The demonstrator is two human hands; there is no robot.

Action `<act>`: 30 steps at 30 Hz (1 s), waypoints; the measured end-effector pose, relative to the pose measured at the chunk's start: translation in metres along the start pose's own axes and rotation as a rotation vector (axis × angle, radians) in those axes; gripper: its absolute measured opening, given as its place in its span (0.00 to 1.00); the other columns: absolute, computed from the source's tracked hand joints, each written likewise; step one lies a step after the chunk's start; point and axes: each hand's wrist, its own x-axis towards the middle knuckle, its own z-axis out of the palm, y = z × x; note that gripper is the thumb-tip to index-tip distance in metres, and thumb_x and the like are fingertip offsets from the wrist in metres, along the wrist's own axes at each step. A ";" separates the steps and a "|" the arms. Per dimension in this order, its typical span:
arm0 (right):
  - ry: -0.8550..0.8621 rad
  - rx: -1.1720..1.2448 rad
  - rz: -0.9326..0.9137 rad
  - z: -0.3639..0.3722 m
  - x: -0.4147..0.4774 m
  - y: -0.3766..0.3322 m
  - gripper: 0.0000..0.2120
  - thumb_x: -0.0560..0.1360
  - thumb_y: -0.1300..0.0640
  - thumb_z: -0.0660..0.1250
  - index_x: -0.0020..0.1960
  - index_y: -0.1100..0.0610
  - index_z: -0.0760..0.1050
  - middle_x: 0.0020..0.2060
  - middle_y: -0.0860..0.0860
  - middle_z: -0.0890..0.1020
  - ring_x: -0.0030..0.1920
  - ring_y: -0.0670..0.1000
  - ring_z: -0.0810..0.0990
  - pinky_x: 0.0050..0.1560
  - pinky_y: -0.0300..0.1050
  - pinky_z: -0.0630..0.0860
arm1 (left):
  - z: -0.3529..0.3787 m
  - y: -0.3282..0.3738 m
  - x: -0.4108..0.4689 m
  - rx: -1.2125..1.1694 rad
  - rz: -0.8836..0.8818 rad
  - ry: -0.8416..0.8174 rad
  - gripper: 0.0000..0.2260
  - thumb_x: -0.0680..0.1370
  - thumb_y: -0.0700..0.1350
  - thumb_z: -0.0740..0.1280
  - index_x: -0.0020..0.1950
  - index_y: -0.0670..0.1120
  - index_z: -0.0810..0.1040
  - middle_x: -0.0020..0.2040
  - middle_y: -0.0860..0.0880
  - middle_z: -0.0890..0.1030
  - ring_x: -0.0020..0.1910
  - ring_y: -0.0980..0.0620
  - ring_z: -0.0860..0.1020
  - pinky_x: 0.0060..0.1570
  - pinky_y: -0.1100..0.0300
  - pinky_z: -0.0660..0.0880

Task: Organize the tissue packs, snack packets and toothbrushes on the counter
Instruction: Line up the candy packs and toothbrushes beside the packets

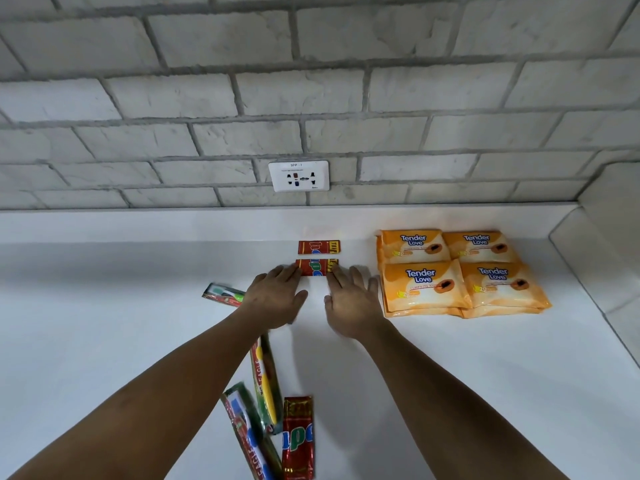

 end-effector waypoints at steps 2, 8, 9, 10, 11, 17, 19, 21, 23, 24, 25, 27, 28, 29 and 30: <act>-0.009 0.009 0.005 0.002 0.002 0.001 0.30 0.84 0.44 0.51 0.83 0.53 0.53 0.83 0.50 0.56 0.82 0.59 0.50 0.77 0.71 0.50 | -0.001 -0.001 0.002 -0.015 -0.005 -0.002 0.31 0.85 0.62 0.46 0.85 0.49 0.52 0.85 0.50 0.55 0.84 0.48 0.54 0.80 0.46 0.58; -0.045 0.050 0.003 0.005 0.007 0.003 0.31 0.85 0.43 0.48 0.84 0.52 0.46 0.84 0.49 0.47 0.83 0.58 0.43 0.78 0.71 0.45 | -0.002 -0.001 0.007 -0.028 -0.024 -0.019 0.31 0.85 0.62 0.47 0.85 0.50 0.52 0.85 0.51 0.54 0.84 0.49 0.54 0.80 0.45 0.60; -0.050 0.053 0.004 0.005 0.008 0.003 0.31 0.85 0.43 0.48 0.84 0.52 0.45 0.84 0.49 0.47 0.83 0.57 0.42 0.78 0.70 0.44 | -0.003 -0.001 0.008 -0.028 -0.027 -0.022 0.31 0.85 0.62 0.47 0.85 0.50 0.52 0.85 0.52 0.54 0.84 0.49 0.54 0.79 0.45 0.60; -0.057 0.058 0.004 0.005 0.010 0.004 0.31 0.85 0.43 0.48 0.84 0.52 0.45 0.84 0.49 0.46 0.83 0.57 0.41 0.78 0.70 0.44 | -0.003 0.000 0.008 -0.029 -0.030 -0.024 0.30 0.85 0.62 0.48 0.85 0.51 0.52 0.85 0.52 0.54 0.84 0.49 0.54 0.79 0.44 0.61; -0.064 0.065 0.005 0.004 0.011 0.004 0.31 0.85 0.43 0.48 0.84 0.52 0.44 0.84 0.49 0.45 0.83 0.57 0.41 0.78 0.70 0.43 | -0.004 0.000 0.008 -0.032 -0.033 -0.027 0.30 0.85 0.62 0.48 0.85 0.51 0.52 0.85 0.52 0.54 0.84 0.49 0.54 0.79 0.44 0.62; -0.066 0.083 -0.005 0.002 0.012 0.007 0.31 0.85 0.44 0.48 0.84 0.52 0.44 0.84 0.50 0.46 0.83 0.57 0.41 0.79 0.69 0.43 | -0.009 0.001 0.008 -0.032 -0.023 -0.027 0.30 0.85 0.62 0.49 0.85 0.51 0.52 0.85 0.52 0.55 0.83 0.49 0.55 0.76 0.42 0.65; -0.058 0.071 -0.010 0.001 0.013 0.009 0.31 0.85 0.44 0.49 0.84 0.52 0.45 0.84 0.50 0.47 0.83 0.57 0.43 0.79 0.69 0.44 | -0.010 0.002 0.008 -0.026 -0.023 -0.027 0.30 0.85 0.62 0.49 0.85 0.51 0.52 0.85 0.52 0.55 0.83 0.49 0.55 0.76 0.42 0.66; -0.065 0.062 -0.012 0.000 0.013 0.009 0.31 0.85 0.44 0.49 0.84 0.52 0.45 0.84 0.50 0.47 0.83 0.58 0.43 0.79 0.70 0.45 | -0.010 0.003 0.008 -0.024 -0.023 -0.029 0.30 0.85 0.62 0.49 0.85 0.51 0.52 0.85 0.52 0.55 0.83 0.48 0.55 0.76 0.42 0.66; -0.071 0.056 -0.012 -0.001 0.014 0.010 0.31 0.85 0.43 0.49 0.84 0.52 0.45 0.84 0.50 0.47 0.83 0.58 0.44 0.78 0.71 0.46 | -0.010 0.003 0.009 -0.022 -0.024 -0.029 0.30 0.85 0.63 0.49 0.85 0.51 0.52 0.85 0.52 0.55 0.83 0.48 0.56 0.76 0.42 0.66; -0.071 0.053 -0.012 -0.001 0.014 0.010 0.31 0.85 0.43 0.49 0.84 0.52 0.46 0.84 0.50 0.47 0.83 0.58 0.44 0.78 0.71 0.47 | -0.010 0.003 0.009 -0.020 -0.025 -0.029 0.30 0.85 0.63 0.49 0.85 0.51 0.52 0.85 0.52 0.55 0.83 0.48 0.56 0.75 0.42 0.66; -0.070 0.050 -0.012 -0.001 0.015 0.010 0.31 0.85 0.43 0.49 0.84 0.52 0.46 0.84 0.50 0.48 0.83 0.58 0.44 0.78 0.72 0.47 | -0.010 0.003 0.009 -0.018 -0.026 -0.027 0.30 0.85 0.63 0.48 0.85 0.51 0.53 0.85 0.52 0.55 0.83 0.48 0.56 0.75 0.42 0.66; -0.067 0.042 -0.010 0.000 0.016 0.010 0.31 0.85 0.42 0.50 0.84 0.52 0.47 0.84 0.50 0.48 0.83 0.58 0.45 0.77 0.72 0.47 | -0.010 0.003 0.010 -0.016 -0.028 -0.022 0.30 0.85 0.63 0.48 0.85 0.51 0.54 0.85 0.52 0.55 0.83 0.48 0.57 0.75 0.43 0.66; -0.068 0.040 -0.009 0.000 0.016 0.010 0.31 0.85 0.42 0.50 0.84 0.52 0.47 0.84 0.50 0.49 0.83 0.58 0.46 0.78 0.72 0.47 | -0.010 0.003 0.010 -0.015 -0.028 -0.020 0.30 0.85 0.63 0.48 0.85 0.51 0.54 0.85 0.52 0.56 0.83 0.48 0.57 0.75 0.43 0.66; -0.070 0.039 -0.008 -0.001 0.016 0.010 0.31 0.85 0.42 0.50 0.84 0.52 0.47 0.84 0.50 0.49 0.83 0.58 0.46 0.78 0.72 0.47 | -0.010 0.003 0.010 -0.015 -0.028 -0.018 0.30 0.85 0.63 0.48 0.85 0.51 0.54 0.85 0.52 0.56 0.83 0.48 0.57 0.75 0.43 0.66; -0.071 0.037 -0.008 -0.001 0.016 0.010 0.31 0.85 0.42 0.50 0.84 0.52 0.47 0.84 0.50 0.49 0.83 0.58 0.46 0.78 0.72 0.47 | -0.010 0.004 0.009 -0.015 -0.027 -0.017 0.30 0.85 0.63 0.48 0.85 0.51 0.54 0.85 0.52 0.56 0.83 0.48 0.57 0.75 0.43 0.66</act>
